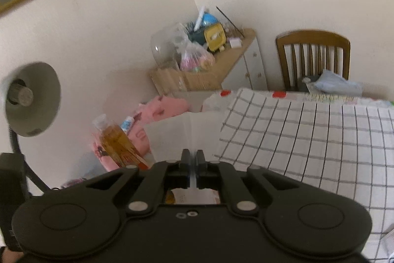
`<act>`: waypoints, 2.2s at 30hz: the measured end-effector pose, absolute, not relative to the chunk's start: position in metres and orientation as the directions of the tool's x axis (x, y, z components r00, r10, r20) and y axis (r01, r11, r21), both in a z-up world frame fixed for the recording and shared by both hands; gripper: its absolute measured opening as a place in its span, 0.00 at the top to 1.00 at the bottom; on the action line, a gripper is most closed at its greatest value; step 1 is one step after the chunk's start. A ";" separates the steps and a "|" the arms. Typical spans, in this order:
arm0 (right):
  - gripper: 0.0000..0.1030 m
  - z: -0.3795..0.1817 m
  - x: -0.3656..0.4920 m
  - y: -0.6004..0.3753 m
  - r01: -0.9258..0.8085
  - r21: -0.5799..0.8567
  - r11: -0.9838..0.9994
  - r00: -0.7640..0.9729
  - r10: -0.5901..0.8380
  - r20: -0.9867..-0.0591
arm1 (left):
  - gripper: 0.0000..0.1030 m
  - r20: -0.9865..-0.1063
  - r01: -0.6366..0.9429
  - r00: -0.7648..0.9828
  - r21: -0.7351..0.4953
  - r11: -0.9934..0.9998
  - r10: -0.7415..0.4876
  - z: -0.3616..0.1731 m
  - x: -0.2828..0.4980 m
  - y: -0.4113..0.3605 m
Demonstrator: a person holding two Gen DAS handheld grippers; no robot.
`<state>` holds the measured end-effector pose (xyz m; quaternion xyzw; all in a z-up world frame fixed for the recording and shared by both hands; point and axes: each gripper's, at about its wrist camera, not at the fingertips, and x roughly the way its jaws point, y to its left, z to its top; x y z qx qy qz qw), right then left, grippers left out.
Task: Organize soft objects
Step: 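Lift and carry the bracelet with left tool while right tool carries the sheet to the tin, then open left tool to drop the bracelet in the tin while right tool releases the sheet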
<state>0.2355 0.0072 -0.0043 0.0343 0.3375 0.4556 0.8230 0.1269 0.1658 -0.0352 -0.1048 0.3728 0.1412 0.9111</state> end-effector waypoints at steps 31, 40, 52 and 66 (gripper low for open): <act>0.75 -0.095 0.232 0.042 -0.720 0.262 0.643 0.275 0.610 -0.743 | 0.65 -0.799 -0.348 0.593 -0.146 0.926 0.097 -0.089 0.140 0.180; 0.65 -0.080 0.228 0.032 -0.738 0.281 0.614 0.261 0.643 -0.720 | 0.40 -0.776 -0.368 0.622 -0.170 0.914 0.106 -0.079 0.129 0.182; 0.46 -0.039 0.206 0.000 -0.779 0.276 0.563 0.278 0.705 -0.652 | 0.38 -0.724 -0.327 0.677 -0.135 0.935 0.132 -0.046 0.109 0.165; 0.33 0.005 0.180 -0.065 -0.786 0.284 0.549 0.334 0.763 -0.553 | 0.27 -0.644 -0.205 0.761 -0.115 0.972 0.084 -0.001 0.099 0.115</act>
